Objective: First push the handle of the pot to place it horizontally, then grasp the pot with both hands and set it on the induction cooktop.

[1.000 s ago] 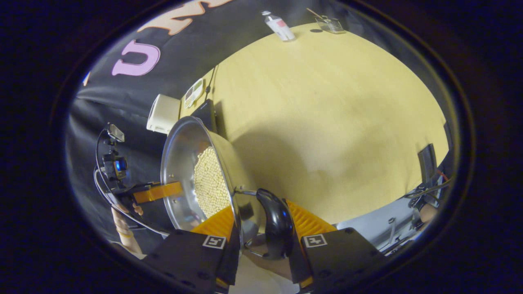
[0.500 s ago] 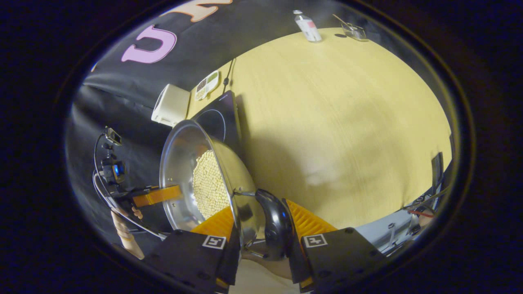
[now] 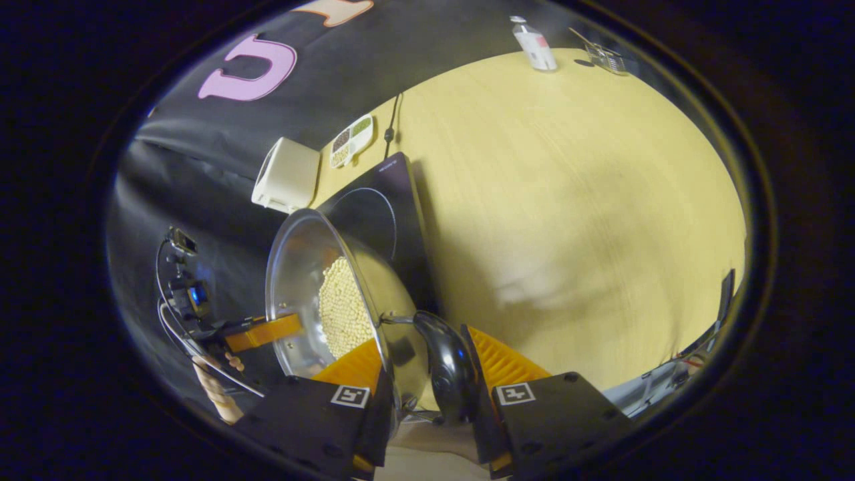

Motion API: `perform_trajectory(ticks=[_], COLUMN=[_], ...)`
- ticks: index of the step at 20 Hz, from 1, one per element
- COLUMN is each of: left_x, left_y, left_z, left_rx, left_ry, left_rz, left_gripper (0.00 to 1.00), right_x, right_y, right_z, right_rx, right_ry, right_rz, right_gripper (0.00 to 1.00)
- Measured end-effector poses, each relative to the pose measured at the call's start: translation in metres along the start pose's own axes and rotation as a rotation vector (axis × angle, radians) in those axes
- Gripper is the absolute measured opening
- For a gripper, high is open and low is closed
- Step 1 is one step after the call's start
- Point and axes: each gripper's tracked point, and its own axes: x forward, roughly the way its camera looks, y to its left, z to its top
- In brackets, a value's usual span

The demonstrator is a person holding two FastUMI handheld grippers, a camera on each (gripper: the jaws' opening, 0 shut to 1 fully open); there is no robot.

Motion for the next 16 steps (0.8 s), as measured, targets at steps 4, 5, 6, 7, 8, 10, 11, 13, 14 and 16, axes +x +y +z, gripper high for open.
perform_trajectory(ticks=[4,5,6,7,8,10,11,13,14,16], left_x=[-0.051,-0.065,-0.081,-0.095,-0.102,-0.101,-0.106,-0.113,-0.116,-0.123], left_y=[0.021,0.027,0.031,0.031,0.032,0.035,0.037,0.037,0.038,0.041], left_z=[0.002,0.003,0.004,0.001,0.0,0.006,0.007,0.01,0.011,0.011], left_rx=[-0.033,-0.036,-0.033,-0.03,-0.027,-0.029,-0.031,-0.04,-0.045,-0.052], left_ry=[-0.021,-0.026,-0.032,-0.037,-0.04,-0.04,-0.036,-0.036,-0.04,-0.047], left_rz=[0.023,0.029,0.036,0.044,0.052,0.068,0.073,0.081,0.084,0.092], left_gripper=[0.6,0.6,0.6,0.6,0.6,0.6,0.6,0.6,0.6,0.6], right_x=[0.017,0.02,0.024,0.029,0.035,0.044,0.049,0.056,0.059,0.066], right_y=[0.025,0.026,0.03,0.033,0.036,0.039,0.039,0.039,0.04,0.039], right_z=[0.029,0.034,0.04,0.045,0.049,0.056,0.059,0.065,0.067,0.072], right_rx=[-0.019,-0.019,-0.022,-0.024,-0.022,-0.021,-0.02,-0.018,-0.016,-0.013], right_ry=[-0.012,-0.013,-0.012,-0.009,-0.003,0.004,0.006,0.009,0.009,0.007], right_rz=[0.02,0.025,0.031,0.034,0.037,0.039,0.037,0.04,0.044,0.054], right_gripper=[0.58,0.56,0.54,0.54,0.54,0.54,0.54,0.48,0.48,0.54])
